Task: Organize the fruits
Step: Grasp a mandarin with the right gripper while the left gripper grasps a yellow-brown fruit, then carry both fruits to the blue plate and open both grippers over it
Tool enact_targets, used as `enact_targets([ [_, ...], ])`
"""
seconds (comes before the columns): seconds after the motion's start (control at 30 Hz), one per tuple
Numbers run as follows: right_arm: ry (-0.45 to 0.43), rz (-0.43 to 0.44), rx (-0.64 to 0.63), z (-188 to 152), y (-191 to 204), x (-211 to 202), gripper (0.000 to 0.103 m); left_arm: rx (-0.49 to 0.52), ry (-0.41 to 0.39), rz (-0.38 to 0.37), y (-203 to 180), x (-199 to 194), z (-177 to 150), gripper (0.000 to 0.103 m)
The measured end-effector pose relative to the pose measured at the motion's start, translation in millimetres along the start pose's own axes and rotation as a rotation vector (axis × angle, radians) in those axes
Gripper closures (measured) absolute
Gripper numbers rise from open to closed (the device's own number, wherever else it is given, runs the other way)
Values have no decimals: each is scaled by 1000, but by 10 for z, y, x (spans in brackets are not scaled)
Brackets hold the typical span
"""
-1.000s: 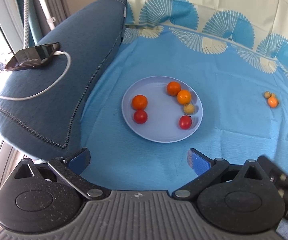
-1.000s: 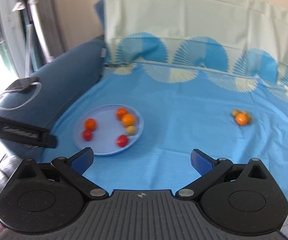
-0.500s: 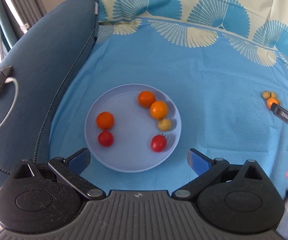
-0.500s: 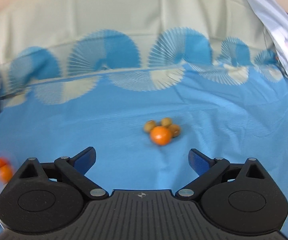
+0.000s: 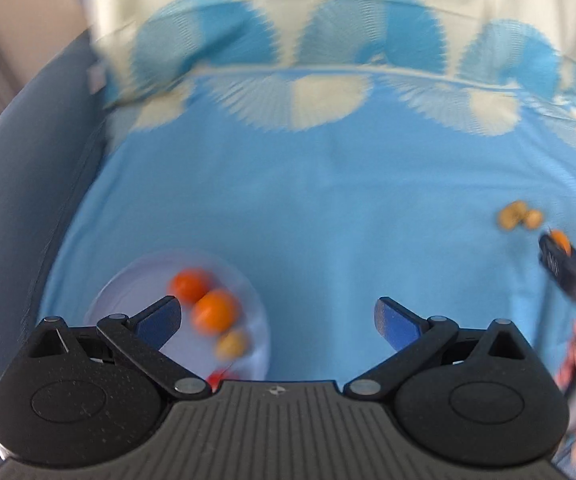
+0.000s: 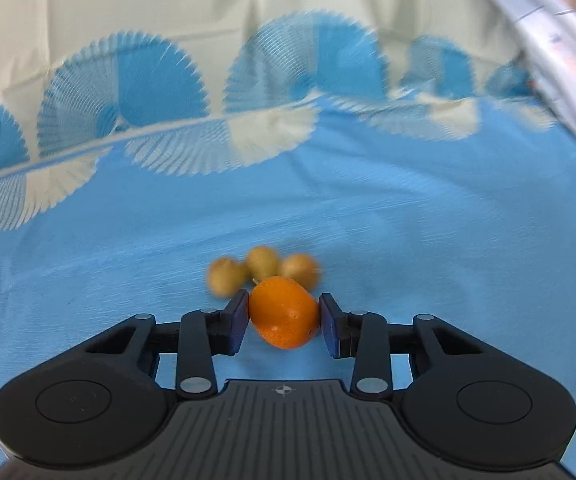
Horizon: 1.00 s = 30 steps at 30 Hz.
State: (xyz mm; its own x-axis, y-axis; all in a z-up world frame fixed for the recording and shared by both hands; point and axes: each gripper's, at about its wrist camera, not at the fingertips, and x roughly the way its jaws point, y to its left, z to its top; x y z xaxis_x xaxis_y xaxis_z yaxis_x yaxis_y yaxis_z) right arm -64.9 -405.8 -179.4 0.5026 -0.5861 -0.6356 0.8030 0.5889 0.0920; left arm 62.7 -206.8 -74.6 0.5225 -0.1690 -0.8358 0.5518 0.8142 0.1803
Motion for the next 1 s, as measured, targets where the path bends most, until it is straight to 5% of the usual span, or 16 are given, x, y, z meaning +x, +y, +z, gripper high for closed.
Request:
enact_targets([
  [0.2,-50,-101,-8,-70,-558,-135,64,149,-24,-163,-1063,533,400,0],
  [0.37,-21,-130,116,-79,-947,44,64,251,31,-260,-1771,1028,506,0],
  [0.57,5,-102,175,-79,-1055,206,64,271,79,-275,-2202,1433,540,1],
  [0.63,9,-95,184,-75,-1059,234,64,237,84,-279,-2209,1488,563,15],
  [0.67,8,-93,186,-73,-1060,240,64,220,76,-268,-2191,1480,565,31],
  [0.7,7,-90,187,-68,-1059,248,64,222,52,-270,-2185,1435,590,66],
  [0.73,7,-89,189,-67,-1058,248,64,245,48,-279,-2178,1398,593,74],
  [1.0,-55,-108,187,-63,-1043,159,64,192,26,-280,-1780,760,545,76],
])
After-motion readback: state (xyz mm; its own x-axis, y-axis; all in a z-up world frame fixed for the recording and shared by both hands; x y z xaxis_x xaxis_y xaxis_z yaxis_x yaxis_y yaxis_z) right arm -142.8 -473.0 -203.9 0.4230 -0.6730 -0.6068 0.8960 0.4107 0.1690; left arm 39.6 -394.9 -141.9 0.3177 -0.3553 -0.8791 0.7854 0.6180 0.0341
